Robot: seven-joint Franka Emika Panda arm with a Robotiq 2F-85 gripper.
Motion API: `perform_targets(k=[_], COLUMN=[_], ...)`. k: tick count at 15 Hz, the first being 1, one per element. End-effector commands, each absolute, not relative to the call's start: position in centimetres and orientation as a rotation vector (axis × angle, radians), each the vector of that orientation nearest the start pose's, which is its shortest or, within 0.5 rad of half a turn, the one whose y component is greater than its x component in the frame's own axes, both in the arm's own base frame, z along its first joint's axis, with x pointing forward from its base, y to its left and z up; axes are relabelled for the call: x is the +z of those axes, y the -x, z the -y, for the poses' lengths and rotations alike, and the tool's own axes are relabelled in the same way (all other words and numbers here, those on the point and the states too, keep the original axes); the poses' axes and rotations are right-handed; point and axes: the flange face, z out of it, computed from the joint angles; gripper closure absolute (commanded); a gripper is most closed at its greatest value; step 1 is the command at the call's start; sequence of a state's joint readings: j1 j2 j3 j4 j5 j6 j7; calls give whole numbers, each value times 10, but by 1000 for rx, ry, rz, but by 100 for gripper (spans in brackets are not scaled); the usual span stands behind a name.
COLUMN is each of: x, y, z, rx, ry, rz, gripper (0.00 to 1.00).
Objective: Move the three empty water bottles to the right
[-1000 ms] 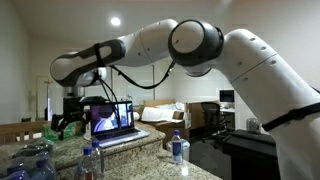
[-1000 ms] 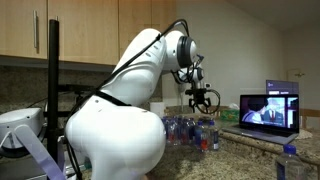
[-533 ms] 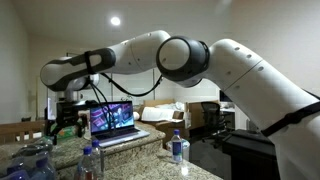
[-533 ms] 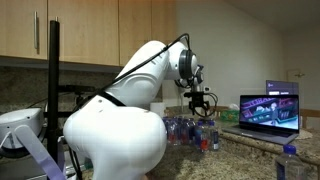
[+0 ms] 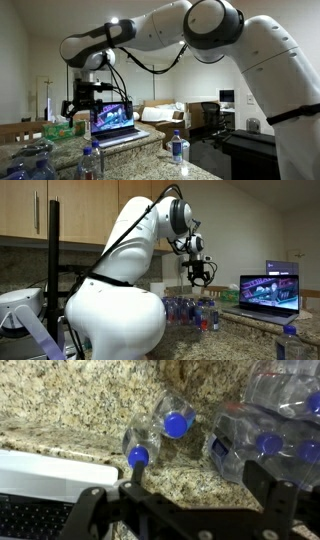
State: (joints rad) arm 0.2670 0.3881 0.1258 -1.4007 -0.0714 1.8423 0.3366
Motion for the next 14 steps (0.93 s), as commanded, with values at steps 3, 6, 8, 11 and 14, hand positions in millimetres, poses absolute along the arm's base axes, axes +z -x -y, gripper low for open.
perform_targets(k=[3,6,8,11,14], x=[450,438,433,431,458], y=[-608,-581,-570,-544,-545], z=[-230,-214,-205,-189,-203], rx=[68,105,46,-22,-141], ry=[3061,3084,3111,3115,3181], rz=[95,41,19,35,108], gripper=[0,0,0,0,0])
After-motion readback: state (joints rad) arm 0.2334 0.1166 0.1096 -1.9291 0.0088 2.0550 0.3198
